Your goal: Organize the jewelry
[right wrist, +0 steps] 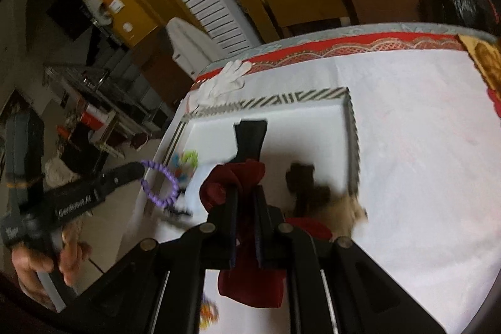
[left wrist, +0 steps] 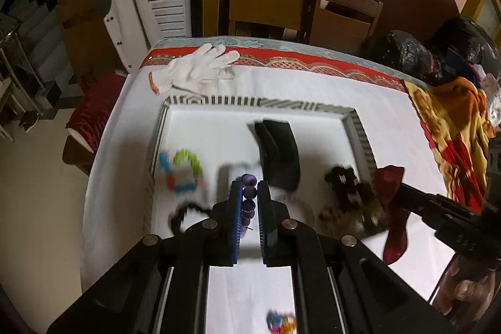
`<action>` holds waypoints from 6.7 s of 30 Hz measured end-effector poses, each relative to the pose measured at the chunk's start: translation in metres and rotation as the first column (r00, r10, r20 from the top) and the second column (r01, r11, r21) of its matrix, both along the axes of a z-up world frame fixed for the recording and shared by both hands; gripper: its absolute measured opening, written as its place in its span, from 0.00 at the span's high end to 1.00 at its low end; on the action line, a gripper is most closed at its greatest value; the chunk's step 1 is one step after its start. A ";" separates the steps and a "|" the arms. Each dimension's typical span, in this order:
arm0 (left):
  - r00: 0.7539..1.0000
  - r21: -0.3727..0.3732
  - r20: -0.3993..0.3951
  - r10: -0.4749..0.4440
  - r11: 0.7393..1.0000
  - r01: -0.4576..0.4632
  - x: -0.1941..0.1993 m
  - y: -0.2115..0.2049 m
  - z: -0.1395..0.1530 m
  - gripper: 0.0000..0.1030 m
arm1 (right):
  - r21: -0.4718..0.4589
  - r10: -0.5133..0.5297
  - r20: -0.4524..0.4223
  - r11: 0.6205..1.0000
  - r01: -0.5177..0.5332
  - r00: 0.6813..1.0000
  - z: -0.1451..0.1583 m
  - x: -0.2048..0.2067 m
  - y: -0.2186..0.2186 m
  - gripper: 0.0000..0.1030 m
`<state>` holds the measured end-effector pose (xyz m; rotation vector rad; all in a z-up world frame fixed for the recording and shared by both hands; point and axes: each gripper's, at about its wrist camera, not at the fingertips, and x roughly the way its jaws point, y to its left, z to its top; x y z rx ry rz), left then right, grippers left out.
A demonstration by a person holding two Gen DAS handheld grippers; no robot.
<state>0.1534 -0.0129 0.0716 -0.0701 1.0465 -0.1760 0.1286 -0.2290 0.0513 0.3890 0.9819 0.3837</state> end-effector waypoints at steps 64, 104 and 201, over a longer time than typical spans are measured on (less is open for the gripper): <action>0.995 -0.059 -0.094 0.027 0.998 -0.033 -0.114 -0.003 -0.044 0.50 | -0.203 -0.043 -0.040 0.979 0.034 0.998 -0.027 -0.124 -0.038 0.39; 0.989 -0.113 -0.148 -0.026 0.994 0.009 -0.155 -0.018 -0.083 0.86 | -0.343 0.053 0.051 0.939 -0.032 0.997 -0.039 -0.158 -0.045 0.91; 0.980 0.100 0.080 0.184 0.976 -0.191 -0.102 0.008 -0.019 0.64 | -0.328 -0.068 0.122 0.939 0.105 0.990 -0.003 -0.092 0.036 0.33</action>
